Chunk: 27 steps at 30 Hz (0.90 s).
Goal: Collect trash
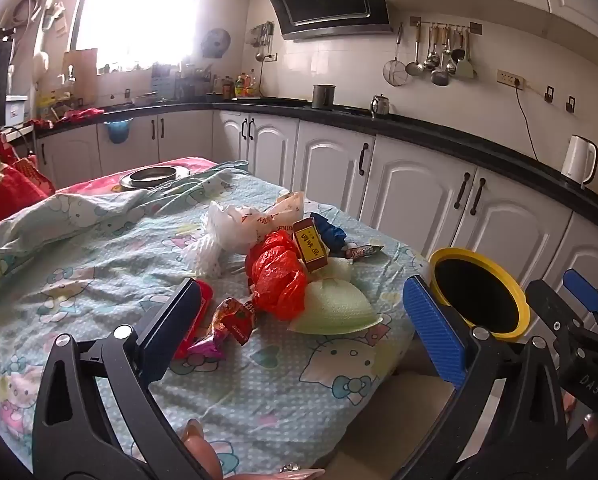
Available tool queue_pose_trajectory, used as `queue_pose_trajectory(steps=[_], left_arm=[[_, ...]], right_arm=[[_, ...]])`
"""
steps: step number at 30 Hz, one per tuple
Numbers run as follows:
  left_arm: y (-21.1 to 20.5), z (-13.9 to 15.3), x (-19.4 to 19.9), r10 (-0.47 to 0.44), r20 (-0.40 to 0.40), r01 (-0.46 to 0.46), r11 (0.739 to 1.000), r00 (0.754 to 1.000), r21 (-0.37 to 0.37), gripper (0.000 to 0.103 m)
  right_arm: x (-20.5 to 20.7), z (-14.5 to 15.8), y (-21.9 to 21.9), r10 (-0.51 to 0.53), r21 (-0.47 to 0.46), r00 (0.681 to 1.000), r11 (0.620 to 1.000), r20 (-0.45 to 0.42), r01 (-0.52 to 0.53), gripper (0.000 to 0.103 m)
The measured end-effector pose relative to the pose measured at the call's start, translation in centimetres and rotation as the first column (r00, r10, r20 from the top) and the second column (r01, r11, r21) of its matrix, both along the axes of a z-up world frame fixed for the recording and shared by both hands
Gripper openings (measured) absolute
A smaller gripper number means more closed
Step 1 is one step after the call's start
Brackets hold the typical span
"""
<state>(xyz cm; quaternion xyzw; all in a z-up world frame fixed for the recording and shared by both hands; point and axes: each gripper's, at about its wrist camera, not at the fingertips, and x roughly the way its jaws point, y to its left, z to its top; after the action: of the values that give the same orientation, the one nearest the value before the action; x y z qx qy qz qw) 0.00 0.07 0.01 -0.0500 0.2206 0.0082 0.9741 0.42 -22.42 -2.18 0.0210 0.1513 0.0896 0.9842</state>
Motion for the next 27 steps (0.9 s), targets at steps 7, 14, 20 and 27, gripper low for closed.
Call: queue_pose_trajectory(steps=[7, 14, 20, 27], left_arm=[[-0.04, -0.01, 0.01, 0.003, 0.001, -0.003, 1.0, 1.0, 0.007, 0.093], [0.05, 0.03, -0.04, 0.002, 0.001, -0.002, 1.0, 1.0, 0.006, 0.093], [0.04, 0.0, 0.02, 0.0, -0.001, 0.0, 1.0, 1.0, 0.006, 0.093], [0.09, -0.06, 0.11, -0.001, 0.001, 0.001, 1.0, 1.0, 0.005, 0.093]], right_arm=[[0.01, 0.04, -0.03, 0.0, -0.003, 1.0, 1.0, 0.0, 0.0, 0.097], [0.13, -0.01, -0.07, -0.003, -0.001, 1.0, 1.0, -0.001, 0.003, 0.097], [0.19, -0.02, -0.17, -0.003, -0.001, 1.0, 1.0, -0.002, 0.003, 0.097], [0.26, -0.12, -0.29, -0.003, 0.0, 1.0, 1.0, -0.005, 0.003, 0.097]])
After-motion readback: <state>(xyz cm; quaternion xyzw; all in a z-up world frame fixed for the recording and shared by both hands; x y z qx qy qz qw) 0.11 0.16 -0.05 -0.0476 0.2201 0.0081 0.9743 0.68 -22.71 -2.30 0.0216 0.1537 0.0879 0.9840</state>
